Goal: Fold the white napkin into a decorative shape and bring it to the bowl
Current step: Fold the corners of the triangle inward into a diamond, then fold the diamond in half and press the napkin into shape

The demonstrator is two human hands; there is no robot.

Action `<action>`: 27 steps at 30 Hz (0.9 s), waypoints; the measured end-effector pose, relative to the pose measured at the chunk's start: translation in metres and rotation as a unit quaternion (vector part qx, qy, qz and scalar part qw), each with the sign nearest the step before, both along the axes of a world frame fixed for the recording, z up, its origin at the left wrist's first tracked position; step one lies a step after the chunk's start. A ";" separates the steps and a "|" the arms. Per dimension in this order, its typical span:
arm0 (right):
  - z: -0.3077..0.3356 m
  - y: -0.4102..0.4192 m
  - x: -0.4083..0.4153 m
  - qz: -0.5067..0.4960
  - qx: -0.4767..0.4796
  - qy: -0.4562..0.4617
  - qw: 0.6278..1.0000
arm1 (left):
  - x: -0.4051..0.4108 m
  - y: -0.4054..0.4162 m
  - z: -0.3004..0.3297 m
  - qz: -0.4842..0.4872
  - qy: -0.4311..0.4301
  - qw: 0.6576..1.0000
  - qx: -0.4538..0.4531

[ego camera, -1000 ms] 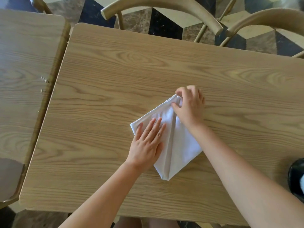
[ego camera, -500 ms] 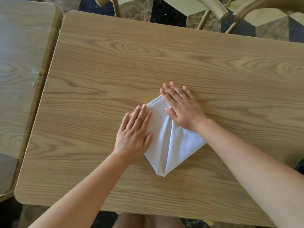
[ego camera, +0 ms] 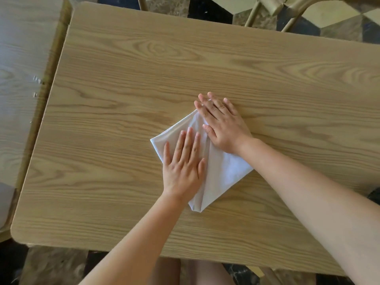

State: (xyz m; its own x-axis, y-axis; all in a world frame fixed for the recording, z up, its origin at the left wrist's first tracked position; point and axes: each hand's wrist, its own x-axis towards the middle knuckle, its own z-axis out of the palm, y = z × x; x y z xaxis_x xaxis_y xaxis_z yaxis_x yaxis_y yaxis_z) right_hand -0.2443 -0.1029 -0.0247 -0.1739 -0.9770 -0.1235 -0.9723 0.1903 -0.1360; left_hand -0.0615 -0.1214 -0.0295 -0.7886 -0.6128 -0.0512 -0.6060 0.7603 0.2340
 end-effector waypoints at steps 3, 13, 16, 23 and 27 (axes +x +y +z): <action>0.000 0.000 0.000 0.001 -0.001 -0.002 1.000 | 0.018 0.013 0.002 -0.043 0.002 0.999 -0.008; 0.008 0.002 0.001 -0.012 -0.045 -0.017 0.999 | 0.079 0.036 0.017 -0.151 0.009 0.986 0.073; 0.018 0.019 0.001 -0.184 -0.143 -0.044 0.972 | 0.047 0.000 0.034 -0.112 0.097 0.988 0.042; 0.021 0.052 -0.001 -0.322 -0.122 -0.149 0.927 | -0.043 -0.060 0.047 -0.001 -0.022 0.998 0.065; 0.031 0.046 -0.001 -0.336 -0.061 -0.199 0.919 | -0.050 -0.069 0.048 0.041 -0.035 0.997 0.061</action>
State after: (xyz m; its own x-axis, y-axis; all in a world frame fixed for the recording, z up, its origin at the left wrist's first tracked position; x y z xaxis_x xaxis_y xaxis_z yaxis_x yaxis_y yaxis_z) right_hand -0.2449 -0.0574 0.0065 -0.7072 -0.6768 -0.2046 -0.5100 0.6887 -0.5154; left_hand -0.1119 -0.1902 0.0183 -0.7283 -0.6605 -0.1824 -0.6826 0.6763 0.2767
